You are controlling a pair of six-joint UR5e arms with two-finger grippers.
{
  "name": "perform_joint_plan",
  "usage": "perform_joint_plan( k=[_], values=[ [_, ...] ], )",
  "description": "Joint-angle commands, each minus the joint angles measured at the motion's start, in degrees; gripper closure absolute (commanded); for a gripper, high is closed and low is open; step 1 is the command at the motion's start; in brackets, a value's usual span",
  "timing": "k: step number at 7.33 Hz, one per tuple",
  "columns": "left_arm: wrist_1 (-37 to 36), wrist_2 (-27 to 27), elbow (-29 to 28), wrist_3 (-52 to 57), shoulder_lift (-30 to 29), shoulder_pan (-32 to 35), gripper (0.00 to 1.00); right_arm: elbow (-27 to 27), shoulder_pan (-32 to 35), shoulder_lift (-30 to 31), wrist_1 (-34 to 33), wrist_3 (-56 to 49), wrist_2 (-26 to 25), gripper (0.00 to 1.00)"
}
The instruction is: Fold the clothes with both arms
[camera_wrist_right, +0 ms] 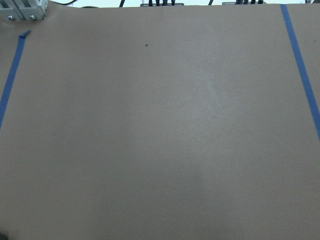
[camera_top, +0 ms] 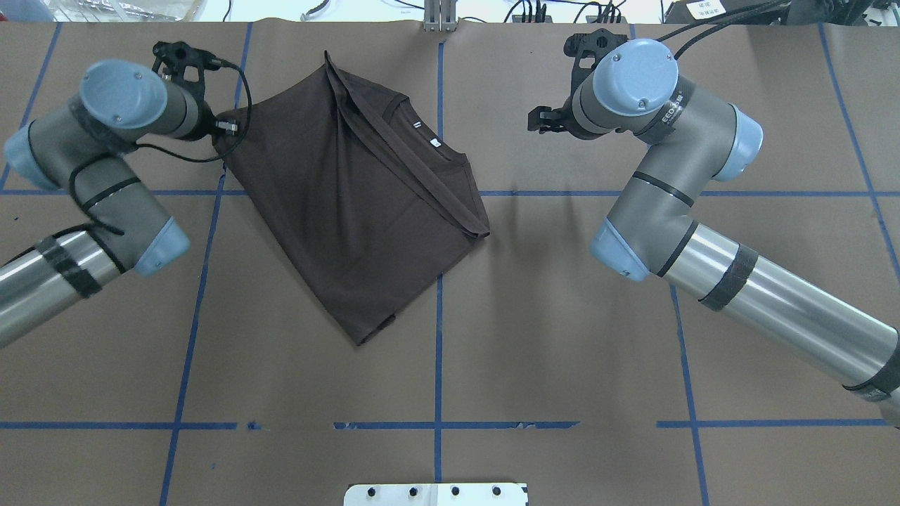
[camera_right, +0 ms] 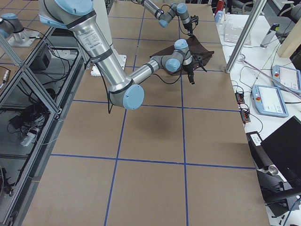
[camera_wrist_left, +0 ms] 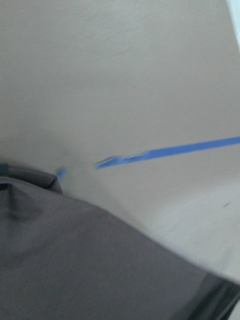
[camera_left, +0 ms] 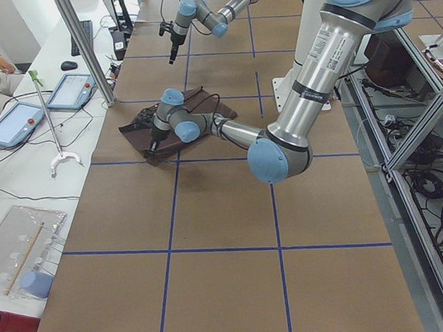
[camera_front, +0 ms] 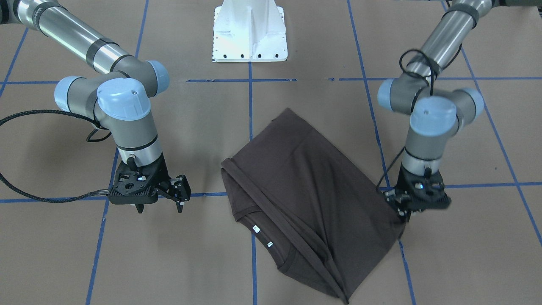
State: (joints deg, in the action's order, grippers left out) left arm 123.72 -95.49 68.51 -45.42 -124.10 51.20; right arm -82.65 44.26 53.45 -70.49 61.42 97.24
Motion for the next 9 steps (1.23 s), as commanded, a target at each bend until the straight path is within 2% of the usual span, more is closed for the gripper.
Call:
perform_joint_plan(
  k=[1,2,3,5,6,8,9],
  values=[
    [6.7,1.5,-16.8,0.2,-12.2,1.8,1.0,-3.5,-0.2,1.6,-0.2,0.1,0.1,0.0],
    [8.3,1.5,-17.7,0.0,-12.9,2.0,1.0,-4.4,-0.8,2.1,-0.2,0.4,0.1,0.0],
    [9.5,1.3,-15.3,0.2,-10.3,2.3,0.01,-3.8,-2.4,1.3,-0.2,3.8,0.0,0.0],
    [9.5,-1.6,-4.9,0.2,-4.3,3.5,0.0,-1.9,-3.0,-3.5,-0.4,8.0,-0.1,0.0],
    [9.4,-4.4,-0.4,0.2,-1.5,3.6,0.0,1.7,-4.6,-7.5,-0.3,12.3,-0.4,0.03],
    [9.3,-6.5,11.1,-0.5,7.0,3.4,0.0,13.6,-8.3,-17.8,-0.3,18.1,-5.3,0.24],
    [9.3,-6.5,12.0,-0.5,7.9,3.3,0.0,17.5,-9.2,-20.3,-0.3,18.2,-6.7,0.31]
  ],
)
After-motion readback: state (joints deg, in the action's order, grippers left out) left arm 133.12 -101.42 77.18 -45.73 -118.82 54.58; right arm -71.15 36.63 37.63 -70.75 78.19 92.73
